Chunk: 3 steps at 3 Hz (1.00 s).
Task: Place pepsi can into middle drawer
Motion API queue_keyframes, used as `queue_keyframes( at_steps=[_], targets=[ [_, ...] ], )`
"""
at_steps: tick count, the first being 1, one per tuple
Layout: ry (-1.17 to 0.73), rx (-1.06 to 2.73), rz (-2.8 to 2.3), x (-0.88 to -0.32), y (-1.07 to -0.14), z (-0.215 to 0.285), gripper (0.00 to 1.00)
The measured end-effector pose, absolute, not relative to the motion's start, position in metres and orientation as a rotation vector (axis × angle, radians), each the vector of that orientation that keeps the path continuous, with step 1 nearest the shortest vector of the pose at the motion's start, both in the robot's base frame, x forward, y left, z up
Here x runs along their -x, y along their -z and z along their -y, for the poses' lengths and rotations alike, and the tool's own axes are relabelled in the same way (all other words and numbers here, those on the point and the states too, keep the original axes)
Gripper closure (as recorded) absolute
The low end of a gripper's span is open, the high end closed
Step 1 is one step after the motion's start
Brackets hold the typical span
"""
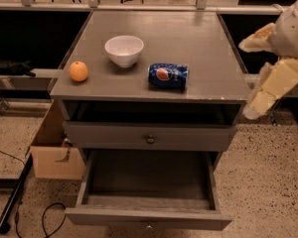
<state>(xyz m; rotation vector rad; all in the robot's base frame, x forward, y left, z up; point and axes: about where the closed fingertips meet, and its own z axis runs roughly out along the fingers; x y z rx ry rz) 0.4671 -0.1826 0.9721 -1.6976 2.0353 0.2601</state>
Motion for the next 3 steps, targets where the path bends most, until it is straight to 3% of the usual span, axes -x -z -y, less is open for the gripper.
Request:
queue_keyframes(
  at_steps=[1,3],
  targets=[
    [-0.436,1.651,-1.953,-0.4955,-0.9748,0.1515,0.0],
    [-0.429,1.596,-1.956,-0.4898,-0.9713,0.1561,0.0]
  ],
)
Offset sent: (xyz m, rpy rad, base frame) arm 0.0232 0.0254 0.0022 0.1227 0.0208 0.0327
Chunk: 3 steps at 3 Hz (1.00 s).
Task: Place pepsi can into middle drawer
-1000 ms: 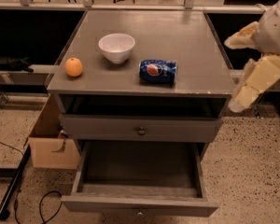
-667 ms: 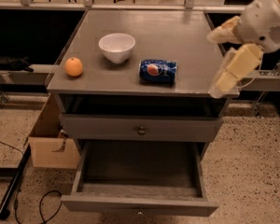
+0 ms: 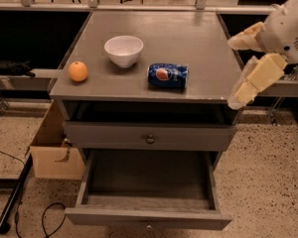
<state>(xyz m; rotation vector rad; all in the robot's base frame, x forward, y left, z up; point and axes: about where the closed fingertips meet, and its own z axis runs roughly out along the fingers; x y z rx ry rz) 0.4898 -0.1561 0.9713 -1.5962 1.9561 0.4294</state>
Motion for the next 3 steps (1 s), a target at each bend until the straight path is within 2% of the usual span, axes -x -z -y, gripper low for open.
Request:
queue_keyframes(
  at_steps=[3],
  targets=[
    [-0.442,1.287,-1.97,-0.558,-0.964,0.157,0.0]
  ],
)
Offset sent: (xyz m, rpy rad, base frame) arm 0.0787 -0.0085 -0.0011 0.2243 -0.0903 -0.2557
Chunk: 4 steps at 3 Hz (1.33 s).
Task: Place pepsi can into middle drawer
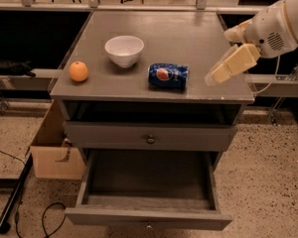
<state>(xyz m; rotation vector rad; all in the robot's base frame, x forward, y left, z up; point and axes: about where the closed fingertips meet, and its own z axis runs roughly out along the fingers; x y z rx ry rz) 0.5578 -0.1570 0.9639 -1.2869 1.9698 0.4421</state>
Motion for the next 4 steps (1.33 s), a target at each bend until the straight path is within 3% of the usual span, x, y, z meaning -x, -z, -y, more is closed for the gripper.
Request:
queue_keyframes(
  at_steps=[4],
  targets=[
    [-0.418,1.411,-2.129,-0.639,-0.87,0.106,0.0]
  ],
)
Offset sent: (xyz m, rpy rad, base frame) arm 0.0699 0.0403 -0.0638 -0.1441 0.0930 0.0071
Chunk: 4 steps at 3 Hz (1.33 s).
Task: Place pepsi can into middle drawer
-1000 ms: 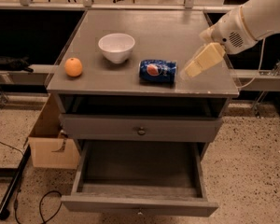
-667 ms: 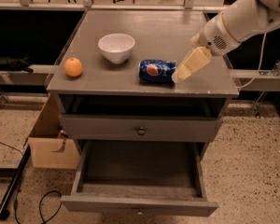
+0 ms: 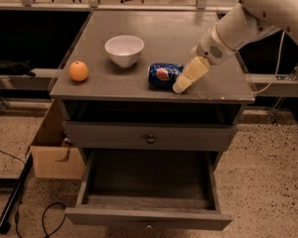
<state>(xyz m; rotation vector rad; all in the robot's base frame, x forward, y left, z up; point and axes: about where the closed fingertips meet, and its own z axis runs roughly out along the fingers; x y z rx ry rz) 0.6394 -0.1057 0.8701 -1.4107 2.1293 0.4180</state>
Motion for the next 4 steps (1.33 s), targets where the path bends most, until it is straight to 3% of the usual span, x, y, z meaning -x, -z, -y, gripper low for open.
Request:
queue_keyframes(
  at_steps=[3,4],
  targets=[
    [-0.444,1.43,-2.137,-0.671,-0.853,0.091,0.0],
    [-0.446,1.429,-2.136,-0.671,-0.852,0.091,0.24]
  ],
)
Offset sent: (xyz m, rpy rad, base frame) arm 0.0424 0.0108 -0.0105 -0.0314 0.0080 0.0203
